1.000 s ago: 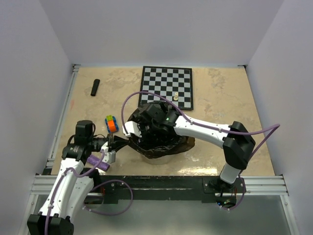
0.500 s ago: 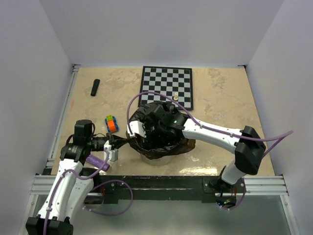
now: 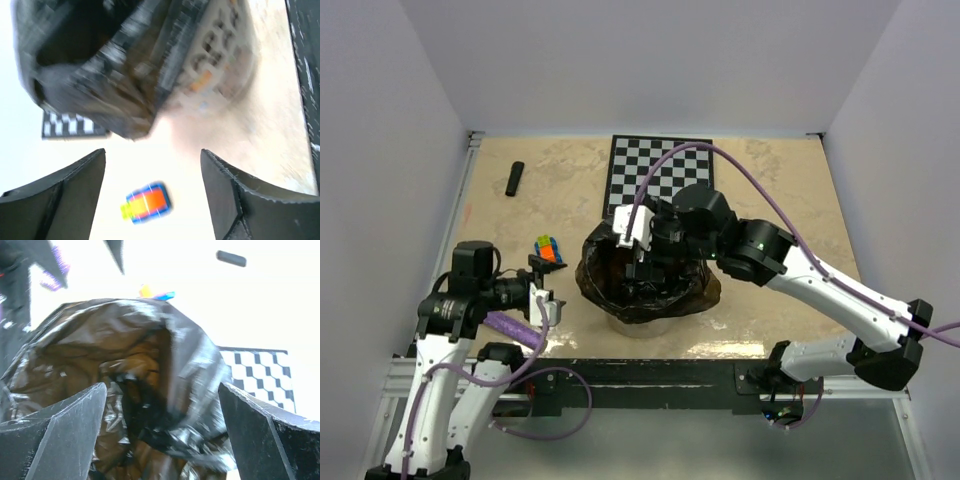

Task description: Put the trash bags into the trash bin

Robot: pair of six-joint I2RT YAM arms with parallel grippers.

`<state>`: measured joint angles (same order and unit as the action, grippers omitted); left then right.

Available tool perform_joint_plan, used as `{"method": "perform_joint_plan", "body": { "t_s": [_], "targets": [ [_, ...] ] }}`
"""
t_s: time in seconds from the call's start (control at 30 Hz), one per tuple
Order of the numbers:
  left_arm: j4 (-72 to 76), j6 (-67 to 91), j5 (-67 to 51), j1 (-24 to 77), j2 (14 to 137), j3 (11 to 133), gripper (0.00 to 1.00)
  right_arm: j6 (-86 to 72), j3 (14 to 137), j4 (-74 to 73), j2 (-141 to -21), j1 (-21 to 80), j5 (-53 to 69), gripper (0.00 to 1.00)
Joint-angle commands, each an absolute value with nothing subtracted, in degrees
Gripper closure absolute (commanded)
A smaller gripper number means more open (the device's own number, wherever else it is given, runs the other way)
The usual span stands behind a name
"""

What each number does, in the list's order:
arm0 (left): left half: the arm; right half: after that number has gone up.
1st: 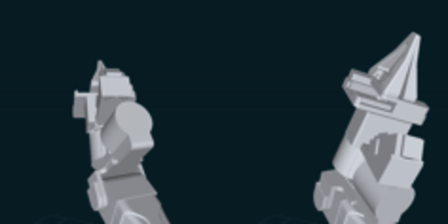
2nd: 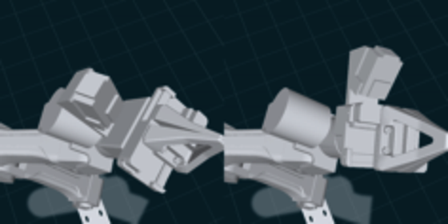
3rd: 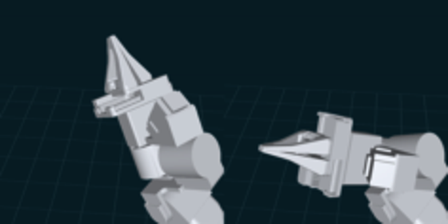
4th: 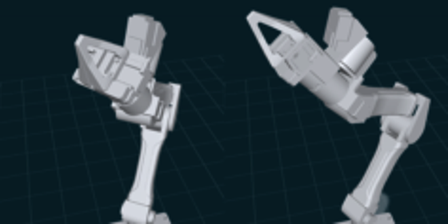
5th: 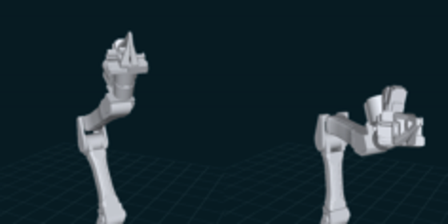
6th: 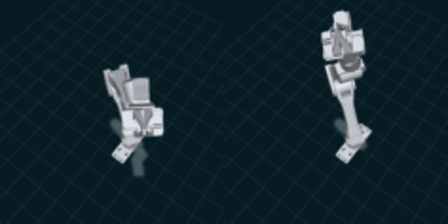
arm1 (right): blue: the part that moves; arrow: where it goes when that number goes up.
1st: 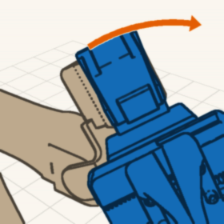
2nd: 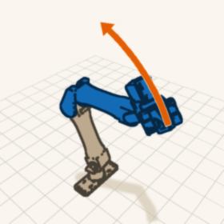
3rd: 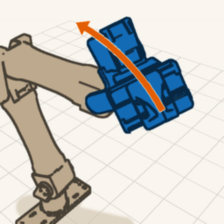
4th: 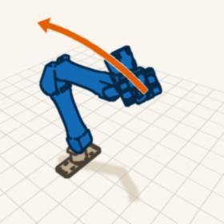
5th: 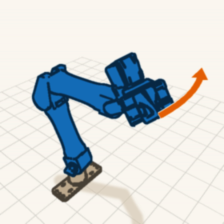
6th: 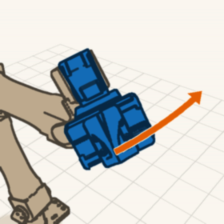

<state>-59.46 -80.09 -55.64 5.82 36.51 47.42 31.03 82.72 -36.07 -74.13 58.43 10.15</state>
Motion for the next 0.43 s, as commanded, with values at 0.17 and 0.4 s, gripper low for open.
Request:
{"method": "perform_joint_plan", "body": {
  "t_s": [0.17,0.4],
  "targets": [
    [-48.4,-51.6,-35.4,6.2,28.5,49.3,0.13,13.4,85.4,-19.6,-71.9,58.0,-21.5,0.02],
    [-19.9,-20.5,-10.1,6.2,39.8,56.4,0.00,13.4,86.7,-9.5,-71.8,50.4,-28.7,0.02]
  ]
}}
